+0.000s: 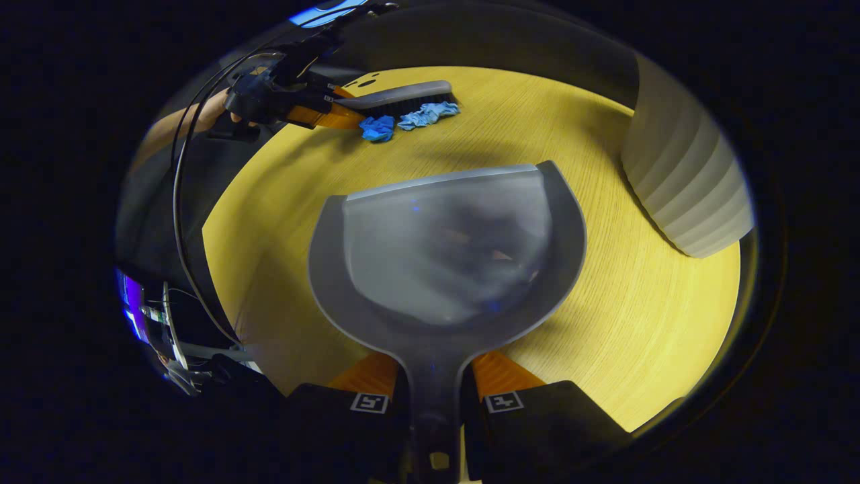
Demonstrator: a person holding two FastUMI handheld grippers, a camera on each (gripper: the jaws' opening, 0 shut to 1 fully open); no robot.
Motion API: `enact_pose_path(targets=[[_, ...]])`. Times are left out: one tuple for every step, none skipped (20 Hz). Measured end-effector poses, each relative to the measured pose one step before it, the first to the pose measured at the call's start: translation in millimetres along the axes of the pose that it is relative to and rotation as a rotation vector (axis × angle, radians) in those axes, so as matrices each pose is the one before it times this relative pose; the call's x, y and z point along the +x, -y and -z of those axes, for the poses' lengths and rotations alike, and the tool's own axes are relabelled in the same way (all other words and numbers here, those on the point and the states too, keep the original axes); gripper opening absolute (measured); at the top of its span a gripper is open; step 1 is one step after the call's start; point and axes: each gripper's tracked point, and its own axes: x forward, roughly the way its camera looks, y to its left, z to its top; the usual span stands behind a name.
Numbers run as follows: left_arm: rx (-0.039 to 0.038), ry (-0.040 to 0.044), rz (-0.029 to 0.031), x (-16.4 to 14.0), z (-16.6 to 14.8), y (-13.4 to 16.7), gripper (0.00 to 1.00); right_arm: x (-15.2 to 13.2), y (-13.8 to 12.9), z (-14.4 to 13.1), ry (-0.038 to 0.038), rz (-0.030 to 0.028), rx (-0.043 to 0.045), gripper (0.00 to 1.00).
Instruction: Pick up the small broom and dustpan from the desktop, sweep the trash into the dustpan with the broom, and then empty the trash into the garbage bin.
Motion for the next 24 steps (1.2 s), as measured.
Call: enact_pose_path(targets=[[0.02584, -0.00534, 0.02807, -0.98, -6.53, 7.95, 0.28, 1.13, -0.02, -0.04, -0.00219, -0.00385, 0.00133, 0.37], [0.01740, -0.00461, 0.02674, -2.25, -3.09, 13.14, 0.28, 0.98, 0.31, 2.47, -0.00198, -0.00011, -0.00259, 0.37], [-0.00357, -0.00254, 0.02398, -0.21, -4.52, 16.33, 0.28, -1.12, 0.69, -0.52, 0.00094, 0.00144, -0.00574, 0.37], [-0.02239, -0.00287, 0.02037, -1.01, -2.97, 17.61, 0.28, -1.30, 0.30, -0.48, 0.00441, 0.00423, -0.00460, 0.37], [-0.02251, 0.00130, 0.02894, 0.43, -0.05, 12.71, 0.28, 0.29, -0.17, -0.07, 0.00227, 0.00438, -0.00421, 0.37], [-0.01727, 0.00056, 0.03383, 2.52, -1.63, 16.09, 0.28, 0.79, 0.91, 0.14, 0.00187, 0.00268, 0.00023, 0.37], [-0.01007, 0.00041, 0.02965, -1.84, 0.41, 13.42, 0.25, -0.21, 0.48, -0.91, 0.00392, 0.00092, 0.00473, 0.37], [-0.00619, -0.00320, 0.02445, -3.58, 0.57, 9.82, 0.25, 0.54, -1.20, -0.55, 0.00458, 0.00095, 0.00808, 0.37], [-0.01279, -0.00424, 0.02492, -2.20, -0.25, 10.18, 0.28, -0.32, -1.77, -2.98, 0.00652, 0.00300, 0.00762, 0.37], [-0.02378, -0.00103, 0.03706, -2.85, -0.84, 11.19, 0.28, 0.90, -0.47, -0.20, 0.00865, 0.00276, -0.00082, 0.37], [-0.03076, -0.00217, 0.04420, -3.00, -0.62, 13.64, 0.31, 0.37, 0.64, -1.10, 0.00630, 0.00227, -0.00234, 0.37], [-0.03597, 0.00024, 0.04351, -2.17, 0.26, 12.52, 0.30, 0.25, 1.06, 0.76, 0.00615, 0.00293, 0.00243, 0.37], [-0.04051, 0.00156, 0.03904, -3.17, -0.83, 12.55, 0.30, 0.79, -0.65, -1.70, 0.01057, 0.00352, 0.00191, 0.37], [-0.02712, 0.00405, 0.01690, -3.61, -0.58, 8.93, 0.30, -0.08, 0.21, 3.10, 0.00624, 0.00528, -0.00369, 0.37], [-0.00756, 0.00981, -0.01974, 0.04, -0.59, -0.24, 0.28, -0.75, -0.59, 1.05, 0.00686, 0.00650, -0.00435, 0.37], [-0.00219, 0.01349, -0.03202, -2.58, -2.66, -1.82, 0.24, -0.09, -1.98, 0.99, 0.00584, 0.00560, -0.00117, 0.37], [-0.00579, 0.02244, -0.02398, -1.49, -4.28, -0.41, 0.24, -1.20, -0.64, 0.47, 0.00526, 0.00507, 0.00342, 0.37], [-0.00742, 0.02845, -0.02053, -1.94, -4.94, -0.21, 0.31, 0.62, 0.06, -1.20, 0.00429, 0.00593, 0.00859, 0.37], [-0.00871, 0.03268, -0.01313, -2.50, -3.45, 2.37, 0.28, 0.27, -0.72, -1.53, 0.00402, 0.00481, 0.00797, 0.37], [-0.01332, 0.03241, -0.01357, -3.64, -2.88, 3.11, 0.28, 3.45, -1.75, -0.78, 0.00648, 0.00700, 0.01130, 0.37], [-0.01940, 0.03170, -0.01372, -6.77, -1.01, 1.78, 0.28, 1.52, -1.97, -1.17, 0.00422, 0.00418, 0.01146, 0.37], [-0.02829, 0.02924, -0.00787, -5.75, -1.45, 2.95, 0.28, 2.59, -2.21, -1.11, -0.00150, 0.00157, 0.01358, 0.37], [-0.02971, 0.03067, -0.00785, -6.57, 0.52, 0.78, 0.28, 0.74, -1.56, -2.30, 0.00132, 0.00089, 0.01431, 0.37], [-0.03050, 0.02958, -0.01093, -5.76, -0.19, -1.46, 0.28, -1.98, 2.51, 1.10, 0.00744, 0.00432, 0.01503, 0.37]])
